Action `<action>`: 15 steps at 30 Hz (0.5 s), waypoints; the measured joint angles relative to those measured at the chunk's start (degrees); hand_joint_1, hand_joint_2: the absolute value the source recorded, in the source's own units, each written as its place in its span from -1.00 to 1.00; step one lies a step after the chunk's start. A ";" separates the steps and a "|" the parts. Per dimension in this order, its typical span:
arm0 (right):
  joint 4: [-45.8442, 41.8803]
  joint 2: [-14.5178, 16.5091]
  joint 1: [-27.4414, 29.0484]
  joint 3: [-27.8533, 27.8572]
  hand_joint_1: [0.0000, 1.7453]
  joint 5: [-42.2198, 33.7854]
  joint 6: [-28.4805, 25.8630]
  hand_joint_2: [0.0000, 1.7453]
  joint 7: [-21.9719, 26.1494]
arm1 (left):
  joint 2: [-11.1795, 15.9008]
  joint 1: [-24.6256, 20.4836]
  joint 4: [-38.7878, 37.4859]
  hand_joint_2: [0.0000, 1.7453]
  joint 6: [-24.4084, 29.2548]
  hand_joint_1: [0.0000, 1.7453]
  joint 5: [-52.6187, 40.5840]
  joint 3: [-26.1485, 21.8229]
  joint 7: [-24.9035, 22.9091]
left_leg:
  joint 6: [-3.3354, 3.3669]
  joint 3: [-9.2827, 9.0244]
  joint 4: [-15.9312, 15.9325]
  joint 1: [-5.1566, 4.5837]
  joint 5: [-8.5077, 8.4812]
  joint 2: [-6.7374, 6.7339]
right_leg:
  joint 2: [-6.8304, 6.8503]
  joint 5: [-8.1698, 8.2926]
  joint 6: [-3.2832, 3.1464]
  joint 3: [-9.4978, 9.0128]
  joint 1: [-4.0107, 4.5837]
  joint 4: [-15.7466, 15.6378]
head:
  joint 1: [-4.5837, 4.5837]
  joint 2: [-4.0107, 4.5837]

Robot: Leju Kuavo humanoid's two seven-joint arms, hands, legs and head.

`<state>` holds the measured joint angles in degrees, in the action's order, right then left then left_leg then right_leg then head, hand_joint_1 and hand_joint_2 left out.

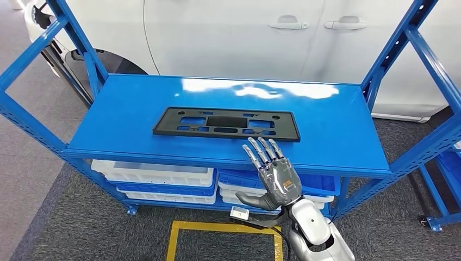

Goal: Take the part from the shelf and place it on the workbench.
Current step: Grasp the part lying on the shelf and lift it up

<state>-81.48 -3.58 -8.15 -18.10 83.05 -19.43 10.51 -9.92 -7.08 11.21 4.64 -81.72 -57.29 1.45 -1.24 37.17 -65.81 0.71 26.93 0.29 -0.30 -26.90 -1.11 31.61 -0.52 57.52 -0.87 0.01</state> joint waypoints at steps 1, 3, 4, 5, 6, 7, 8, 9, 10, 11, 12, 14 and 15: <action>0.00 -0.01 -0.02 0.00 -1.00 -0.08 0.00 -1.00 0.11 | 0.03 -0.02 0.00 -1.00 0.03 -1.00 0.03 0.00 0.01 | 0.27 -1.57 3.74 -0.09 -1.65 0.00 | -0.05 -0.31 0.24 -0.30 0.11 0.09 | 0.00 0.01; 0.00 -0.02 -0.03 0.01 -1.00 -0.25 -0.01 -1.00 0.33 | 0.06 -0.04 0.00 -1.00 0.08 -1.00 0.09 0.01 0.04 | 0.88 -3.02 7.21 -0.32 -2.36 0.04 | -0.10 -0.65 0.78 -0.40 0.29 0.15 | 0.00 0.01; 0.00 -0.03 -0.04 0.01 -1.00 -0.30 -0.02 -1.00 0.40 | 0.06 -0.01 0.00 -1.00 0.10 -1.00 0.10 0.01 0.05 | 1.15 -3.13 7.44 -0.43 -2.10 0.07 | -0.11 -0.72 1.08 -0.38 0.36 0.13 | -0.01 0.01; -0.01 -0.04 -0.04 0.02 -1.00 -0.36 -0.04 -1.00 0.44 | 0.06 0.04 0.00 -1.00 0.12 -1.00 0.12 0.01 0.07 | 1.47 -3.12 7.52 -0.34 -2.05 0.08 | -0.10 -0.80 1.37 -0.42 0.39 0.03 | -0.01 0.01; -0.01 -0.06 -0.06 0.03 -1.00 -0.46 -0.07 -1.00 0.49 | 0.06 0.08 0.00 -1.00 0.13 -1.00 0.15 0.00 0.09 | 1.74 -3.25 7.76 -0.23 -2.08 0.10 | -0.07 -1.08 1.66 -0.44 0.35 0.24 | 0.00 0.01; -0.01 -0.09 -0.15 0.04 -1.00 -0.62 -0.11 -1.00 0.55 | 0.06 0.07 0.00 -1.00 0.14 -1.00 0.24 0.00 0.13 | 2.06 -3.40 8.00 -0.10 -2.11 0.09 | -0.04 -1.77 1.93 -0.08 0.33 1.18 | 0.00 0.01; 0.02 -0.13 -0.26 0.04 -1.00 -0.82 -0.14 -1.00 0.62 | 0.06 0.02 0.00 -1.00 0.15 -1.00 0.35 0.00 0.16 | 2.34 -3.56 8.22 0.04 -2.13 0.08 | -0.02 -2.94 2.16 0.83 0.28 3.18 | 0.00 0.01; 0.09 -0.18 -0.35 0.04 -1.00 -1.01 -0.16 -1.00 0.72 | 0.06 -0.01 0.00 -1.00 0.18 -1.00 0.47 0.00 0.20 | 2.57 -3.65 8.29 0.03 -2.07 0.05 | 0.01 -4.54 2.33 2.48 0.16 6.49 | 0.00 0.01; 0.22 -0.23 -0.44 0.01 -1.00 -1.15 -0.18 -1.00 0.83 | 0.06 -0.01 0.00 -1.00 0.25 -1.00 0.58 0.00 0.22 | 2.75 -3.68 8.27 0.00 -1.97 0.02 | 0.02 -6.22 2.47 4.63 0.09 10.49 | -0.01 0.01; 0.40 -0.30 -0.47 -0.03 -1.00 -1.24 -0.17 -1.00 0.91 | 0.06 0.04 0.00 -1.00 0.34 -1.00 0.62 0.00 0.22 | 2.84 -3.73 8.24 -0.02 -1.87 0.02 | 0.02 -7.34 2.59 6.68 0.01 14.10 | -0.01 0.01; 0.60 -0.36 -0.48 -0.06 -1.00 -1.29 -0.17 -1.00 0.96 | 0.06 0.09 0.00 -1.00 0.43 -1.00 0.64 -0.01 0.23 | 2.89 -3.81 8.20 -0.05 -1.76 0.03 | 0.03 -7.53 2.66 8.14 -0.08 16.32 | -0.01 0.01; 0.89 -0.44 -0.61 -0.13 -1.00 -1.40 -0.18 -1.00 0.99 | 0.05 0.13 0.00 -1.00 0.55 -1.00 0.66 -0.02 0.22 | 2.82 -4.17 8.09 -0.06 -1.44 0.13 | 0.04 -4.46 2.62 7.75 -0.23 13.95 | -0.01 0.01; 0.97 -0.46 -0.77 -0.16 -1.00 -1.48 -0.19 -1.00 0.98 | 0.04 0.13 0.00 -1.00 0.56 -1.00 0.66 -0.02 0.22 | 2.70 -4.42 8.02 -0.06 -1.22 0.19 | 0.06 -1.92 2.48 6.17 -0.26 9.97 | 0.00 0.01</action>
<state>-80.52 -4.04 -8.92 -18.26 81.57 -19.62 11.49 -9.87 -6.95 11.21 5.20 -81.07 -57.31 1.67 1.46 32.75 -57.79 0.65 25.70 0.48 -0.24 -28.82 1.37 37.78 -0.78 67.49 -0.87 0.02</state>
